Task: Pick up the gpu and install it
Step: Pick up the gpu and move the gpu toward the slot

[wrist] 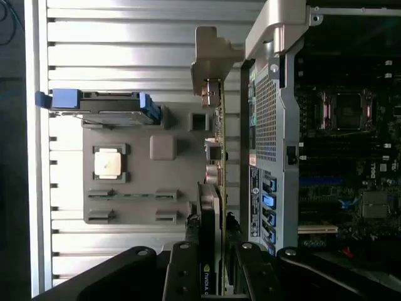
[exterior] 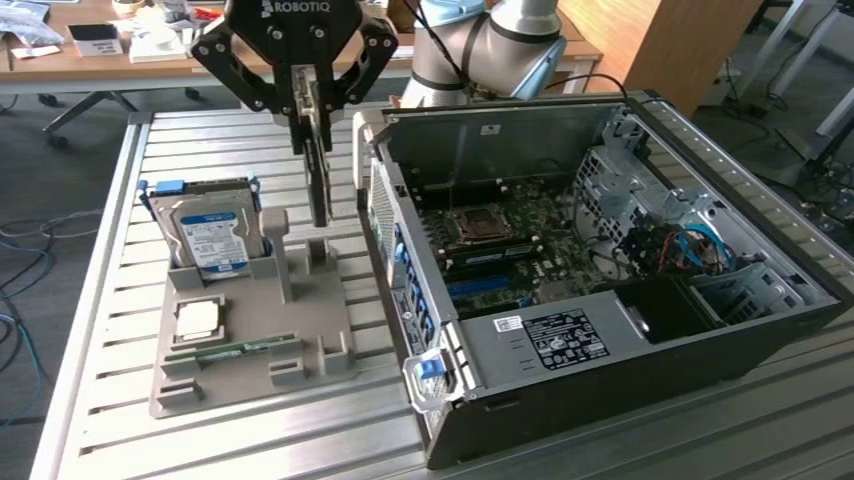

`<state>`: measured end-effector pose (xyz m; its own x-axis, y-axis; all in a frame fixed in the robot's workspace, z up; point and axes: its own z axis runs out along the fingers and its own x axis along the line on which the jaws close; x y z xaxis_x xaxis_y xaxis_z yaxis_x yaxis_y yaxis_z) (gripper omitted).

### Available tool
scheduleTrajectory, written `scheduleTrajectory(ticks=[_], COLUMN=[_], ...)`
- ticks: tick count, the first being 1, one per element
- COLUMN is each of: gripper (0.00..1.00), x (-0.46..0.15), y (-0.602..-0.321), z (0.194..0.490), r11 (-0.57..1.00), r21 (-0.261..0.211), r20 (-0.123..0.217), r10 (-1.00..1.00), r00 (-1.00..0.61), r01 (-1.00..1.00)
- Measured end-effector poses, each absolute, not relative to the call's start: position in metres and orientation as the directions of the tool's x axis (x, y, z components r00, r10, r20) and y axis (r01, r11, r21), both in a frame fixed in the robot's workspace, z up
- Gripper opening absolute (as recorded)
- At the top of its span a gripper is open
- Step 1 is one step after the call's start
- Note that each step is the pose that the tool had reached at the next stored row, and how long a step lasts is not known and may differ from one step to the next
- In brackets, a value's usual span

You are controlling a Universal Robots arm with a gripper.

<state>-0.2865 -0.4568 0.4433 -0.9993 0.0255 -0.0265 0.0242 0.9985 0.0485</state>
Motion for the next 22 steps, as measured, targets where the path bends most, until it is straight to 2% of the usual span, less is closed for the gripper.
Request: scheduleTrajectory(ticks=[22], gripper=[0.27], x=[-0.2865], y=[-0.4569], z=[0.4434], r11=[0.999], r21=[0.048], r20=[-0.026], r10=[0.026], r00=[-0.999], r01=[0.024])
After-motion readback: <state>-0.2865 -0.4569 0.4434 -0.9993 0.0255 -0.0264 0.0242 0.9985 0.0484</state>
